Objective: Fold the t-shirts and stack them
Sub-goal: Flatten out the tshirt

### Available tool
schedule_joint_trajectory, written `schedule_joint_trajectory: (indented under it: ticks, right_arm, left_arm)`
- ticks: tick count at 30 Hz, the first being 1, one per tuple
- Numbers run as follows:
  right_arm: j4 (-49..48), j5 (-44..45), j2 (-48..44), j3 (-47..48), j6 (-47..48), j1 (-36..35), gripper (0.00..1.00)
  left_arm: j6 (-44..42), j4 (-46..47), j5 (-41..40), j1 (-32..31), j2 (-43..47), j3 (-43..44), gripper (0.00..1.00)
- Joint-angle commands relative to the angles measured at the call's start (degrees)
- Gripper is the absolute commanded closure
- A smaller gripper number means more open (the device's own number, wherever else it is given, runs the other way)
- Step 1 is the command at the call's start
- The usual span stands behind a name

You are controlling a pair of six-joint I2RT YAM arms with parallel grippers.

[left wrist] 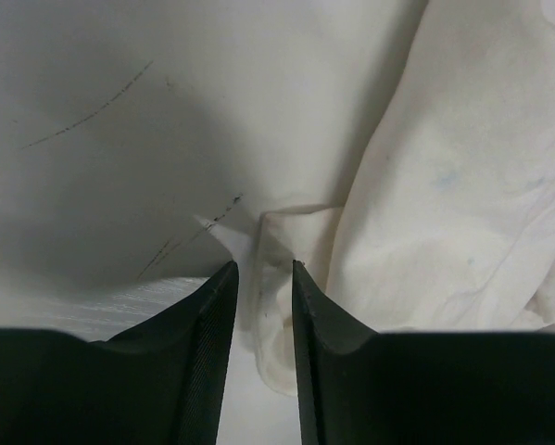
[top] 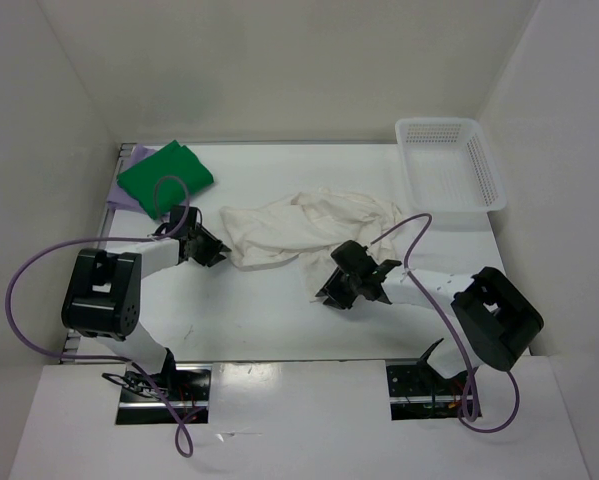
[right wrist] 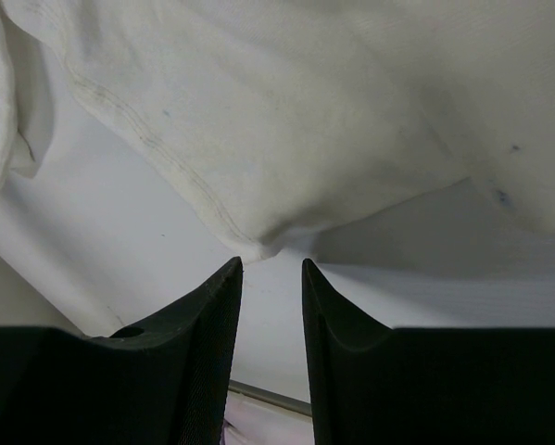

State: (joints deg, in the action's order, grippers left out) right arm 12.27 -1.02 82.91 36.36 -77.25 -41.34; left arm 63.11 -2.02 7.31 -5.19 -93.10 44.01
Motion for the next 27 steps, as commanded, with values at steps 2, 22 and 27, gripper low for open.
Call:
schedule_joint_trajectory:
  ticks: [2,22,27]
  right_arm:
    - [1.26,1.72,-0.74,1.6,0.88,-0.67,0.62]
    - [0.21,1.46,5.33,4.95,2.54,-1.72,0.69]
    - [0.74,1.98,5.33,4.95,3.16,-1.11,0.76]
  left_arm:
    - [0.08,-1.24,-1.77,-0.26,-0.15,-0.95,0.64]
    - [0.78,-3.25,-3.62,-1.05,-2.7,3.01,0.86]
    - [0.78,-3.25,-3.62,-1.05,-3.49,3.54,1.0]
